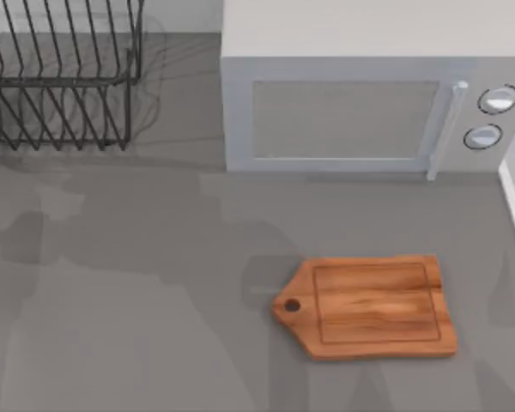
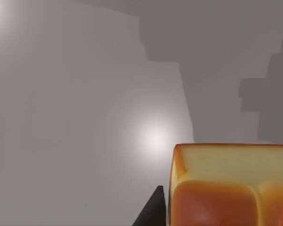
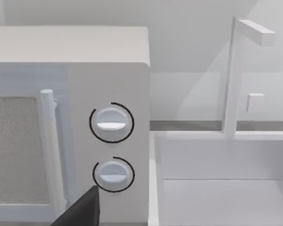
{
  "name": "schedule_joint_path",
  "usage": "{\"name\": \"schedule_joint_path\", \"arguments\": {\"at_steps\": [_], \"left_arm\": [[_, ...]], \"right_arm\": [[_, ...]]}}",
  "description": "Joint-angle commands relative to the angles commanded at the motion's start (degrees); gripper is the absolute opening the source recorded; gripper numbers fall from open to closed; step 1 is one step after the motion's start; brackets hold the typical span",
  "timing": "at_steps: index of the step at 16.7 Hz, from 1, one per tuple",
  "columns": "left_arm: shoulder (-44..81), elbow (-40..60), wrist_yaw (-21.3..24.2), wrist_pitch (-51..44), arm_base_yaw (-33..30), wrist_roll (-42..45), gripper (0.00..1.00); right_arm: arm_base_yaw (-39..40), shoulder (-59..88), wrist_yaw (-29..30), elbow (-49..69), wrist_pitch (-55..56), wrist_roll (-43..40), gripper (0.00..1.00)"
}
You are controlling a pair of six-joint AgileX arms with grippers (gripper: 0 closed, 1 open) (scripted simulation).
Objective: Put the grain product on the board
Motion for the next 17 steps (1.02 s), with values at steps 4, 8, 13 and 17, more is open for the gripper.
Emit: {"name": "schedule_joint_path", "arguments": {"at_steps": [4,8,13,17], "left_arm": [[1.18,0.87,0.19,-1.01,-4.09,-9.69,0.00],[3.26,2.65,0.40,-2.72,-11.65,-26.49,0.00],[6.82,6.14,0.55,-5.47,-24.05,-54.64,0.00],[10.16,9.98,0.51,-7.68,-34.72,-80.26,0.00]], "right_arm": [[0.00,0.00,0.00,0.00,0.00,0.00,1.00],[0.00,0.00,0.00,0.00,0.00,0.00,1.00],[0.00,0.00,0.00,0.00,0.00,0.00,1.00],[0.00,0.00,0.00,0.00,0.00,0.00,1.00]]}}
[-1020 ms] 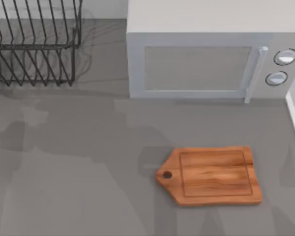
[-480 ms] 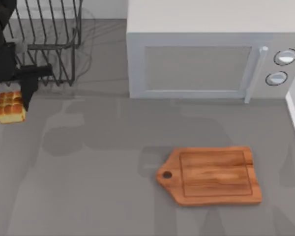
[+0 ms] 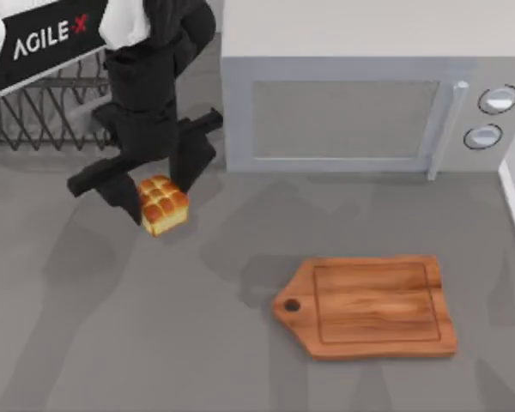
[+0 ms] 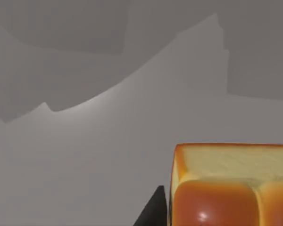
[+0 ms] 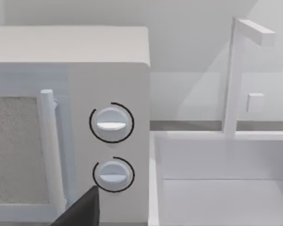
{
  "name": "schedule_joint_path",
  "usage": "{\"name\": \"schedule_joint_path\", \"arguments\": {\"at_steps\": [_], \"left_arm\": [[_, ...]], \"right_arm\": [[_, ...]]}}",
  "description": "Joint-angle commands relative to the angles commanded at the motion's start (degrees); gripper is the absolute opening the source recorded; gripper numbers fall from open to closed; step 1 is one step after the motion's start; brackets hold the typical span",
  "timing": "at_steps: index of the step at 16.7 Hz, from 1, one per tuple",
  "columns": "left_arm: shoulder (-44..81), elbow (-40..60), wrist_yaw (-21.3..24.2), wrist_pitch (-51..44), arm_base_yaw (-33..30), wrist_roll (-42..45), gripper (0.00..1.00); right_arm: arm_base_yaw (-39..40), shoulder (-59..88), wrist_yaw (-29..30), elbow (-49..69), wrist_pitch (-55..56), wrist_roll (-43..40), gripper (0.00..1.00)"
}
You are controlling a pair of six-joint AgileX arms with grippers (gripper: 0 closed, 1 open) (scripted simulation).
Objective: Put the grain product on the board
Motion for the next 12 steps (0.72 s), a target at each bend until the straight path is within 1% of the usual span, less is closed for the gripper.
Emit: {"name": "schedule_joint_path", "arguments": {"at_steps": [7,9,12], "left_arm": [[6.06,8.66,-0.45,-2.44,-16.71,-43.30,0.00],[7.67,11.46,-0.68,-2.51,-20.39,-53.94,0.00],[9.76,15.28,-1.03,-2.29,-24.78,-67.15,0.00]], "right_arm": [[0.00,0.00,0.00,0.00,0.00,0.00,1.00],[0.00,0.00,0.00,0.00,0.00,0.00,1.00],[0.00,0.00,0.00,0.00,0.00,0.00,1.00]]}}
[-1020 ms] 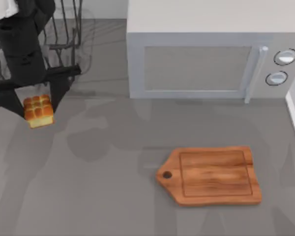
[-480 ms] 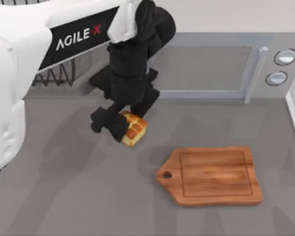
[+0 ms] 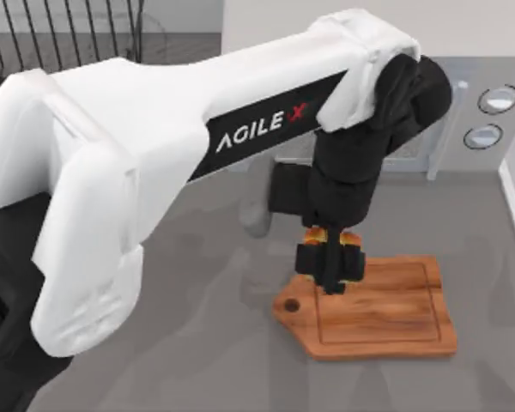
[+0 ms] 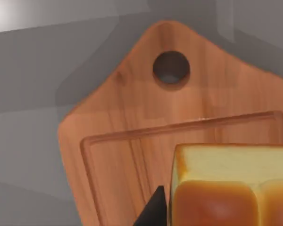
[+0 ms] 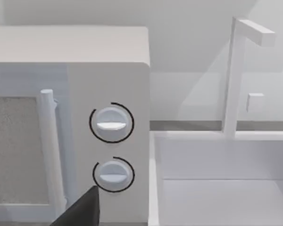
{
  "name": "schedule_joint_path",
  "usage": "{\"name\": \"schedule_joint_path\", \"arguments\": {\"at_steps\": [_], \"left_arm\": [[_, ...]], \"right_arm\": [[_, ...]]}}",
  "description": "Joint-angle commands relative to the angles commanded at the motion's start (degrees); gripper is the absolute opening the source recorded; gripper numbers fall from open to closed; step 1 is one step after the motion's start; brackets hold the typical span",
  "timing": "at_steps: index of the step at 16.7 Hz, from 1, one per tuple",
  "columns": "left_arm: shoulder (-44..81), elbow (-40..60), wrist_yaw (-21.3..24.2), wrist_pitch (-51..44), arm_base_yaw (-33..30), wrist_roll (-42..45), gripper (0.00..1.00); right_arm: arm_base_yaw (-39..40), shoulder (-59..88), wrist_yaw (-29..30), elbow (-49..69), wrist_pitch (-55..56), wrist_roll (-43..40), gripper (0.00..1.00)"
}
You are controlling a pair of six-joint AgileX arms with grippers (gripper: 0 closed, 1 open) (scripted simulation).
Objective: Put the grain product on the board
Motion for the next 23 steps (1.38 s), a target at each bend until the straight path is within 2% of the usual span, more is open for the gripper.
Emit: {"name": "schedule_joint_path", "arguments": {"at_steps": [3,6,14,23], "left_arm": [[1.53,2.90,-0.30,0.39,-2.94,-9.22,0.00],[2.30,4.38,-0.46,0.65,-4.28,-13.56,0.00],[2.27,3.67,-0.43,1.31,-4.03,-13.68,0.00],[2.44,-2.03,-0.37,8.23,-4.32,-13.72,0.00]], "right_arm": [[0.00,0.00,0.00,0.00,0.00,0.00,1.00],[0.00,0.00,0.00,0.00,0.00,0.00,1.00],[0.00,0.00,0.00,0.00,0.00,0.00,1.00],[0.00,0.00,0.00,0.00,0.00,0.00,1.00]]}}
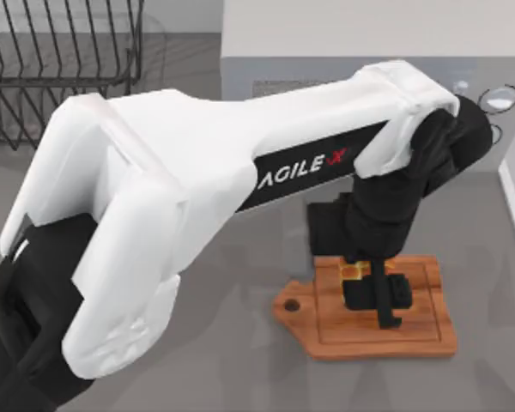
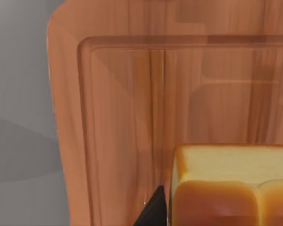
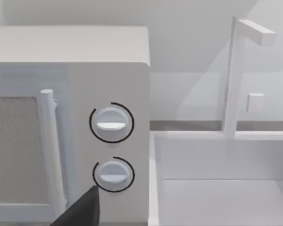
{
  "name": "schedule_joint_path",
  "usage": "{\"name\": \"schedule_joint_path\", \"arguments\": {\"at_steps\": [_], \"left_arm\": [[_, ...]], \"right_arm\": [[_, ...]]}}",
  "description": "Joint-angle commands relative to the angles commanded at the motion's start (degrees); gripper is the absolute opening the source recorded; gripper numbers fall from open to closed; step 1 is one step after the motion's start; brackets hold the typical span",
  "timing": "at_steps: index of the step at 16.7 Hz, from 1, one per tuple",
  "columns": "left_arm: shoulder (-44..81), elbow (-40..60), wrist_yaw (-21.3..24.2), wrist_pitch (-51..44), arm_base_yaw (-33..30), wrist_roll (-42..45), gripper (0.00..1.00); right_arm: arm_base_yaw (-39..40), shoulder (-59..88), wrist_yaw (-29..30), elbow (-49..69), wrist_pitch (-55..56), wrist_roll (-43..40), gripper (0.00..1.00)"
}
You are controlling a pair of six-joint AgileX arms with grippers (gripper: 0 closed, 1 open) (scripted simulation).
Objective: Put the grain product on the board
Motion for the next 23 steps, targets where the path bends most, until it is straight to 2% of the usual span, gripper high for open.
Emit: {"name": "schedule_joint_path", "arguments": {"at_steps": [8,21,23], "left_arm": [[0.91,-1.93,-0.09,1.87,-0.06,-0.08,0.00],[0.91,-1.93,-0.09,1.87,-0.06,-0.08,0.98],[0.91,-1.93,-0.09,1.87,-0.06,-0.08,1.00]], "right_arm": [[0.00,0.00,0.00,0.00,0.00,0.00,1.00],[0.00,0.00,0.00,0.00,0.00,0.00,1.00],[0.00,0.00,0.00,0.00,0.00,0.00,1.00]]}}
